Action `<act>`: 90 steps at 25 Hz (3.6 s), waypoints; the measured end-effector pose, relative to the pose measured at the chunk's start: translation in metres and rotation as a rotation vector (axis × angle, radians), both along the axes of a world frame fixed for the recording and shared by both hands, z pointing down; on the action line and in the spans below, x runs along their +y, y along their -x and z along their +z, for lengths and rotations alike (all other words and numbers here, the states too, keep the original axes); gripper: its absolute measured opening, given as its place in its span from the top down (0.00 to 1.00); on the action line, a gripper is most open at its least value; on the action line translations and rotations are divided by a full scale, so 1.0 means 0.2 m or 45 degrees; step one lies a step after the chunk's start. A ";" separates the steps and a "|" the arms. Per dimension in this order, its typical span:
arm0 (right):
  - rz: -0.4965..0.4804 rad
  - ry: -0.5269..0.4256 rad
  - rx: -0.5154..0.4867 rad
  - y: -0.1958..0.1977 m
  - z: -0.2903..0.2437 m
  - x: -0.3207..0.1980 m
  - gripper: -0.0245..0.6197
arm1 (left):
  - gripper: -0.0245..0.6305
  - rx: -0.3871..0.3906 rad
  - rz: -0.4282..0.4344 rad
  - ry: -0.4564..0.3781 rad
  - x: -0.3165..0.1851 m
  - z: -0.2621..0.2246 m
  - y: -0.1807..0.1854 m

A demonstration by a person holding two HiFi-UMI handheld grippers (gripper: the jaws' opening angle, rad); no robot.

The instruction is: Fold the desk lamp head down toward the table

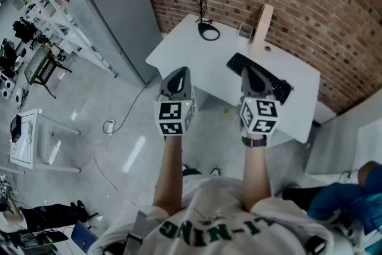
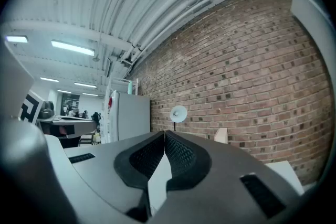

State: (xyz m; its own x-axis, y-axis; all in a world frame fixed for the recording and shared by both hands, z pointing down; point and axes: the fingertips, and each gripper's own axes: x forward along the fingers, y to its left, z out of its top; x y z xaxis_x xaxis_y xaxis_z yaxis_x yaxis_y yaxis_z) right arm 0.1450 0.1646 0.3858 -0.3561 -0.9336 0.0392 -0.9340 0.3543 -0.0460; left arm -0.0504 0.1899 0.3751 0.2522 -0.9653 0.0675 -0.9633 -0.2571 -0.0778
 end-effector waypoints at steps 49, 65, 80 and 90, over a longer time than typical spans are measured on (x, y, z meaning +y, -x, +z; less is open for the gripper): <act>0.157 0.097 -0.021 0.48 0.07 -1.49 0.95 | 0.97 -0.005 0.274 -0.027 -1.65 0.05 0.34; 0.062 0.104 -0.018 0.38 0.08 -2.00 0.95 | 0.97 -0.002 0.242 -0.011 -2.14 0.01 0.20; -0.208 -0.031 0.274 0.33 -0.08 -2.41 0.95 | 0.97 -0.026 0.246 0.049 -2.39 0.11 0.09; -0.348 -0.081 0.485 0.32 -0.16 -2.54 0.83 | 0.97 -0.012 0.251 0.085 -2.46 0.11 0.07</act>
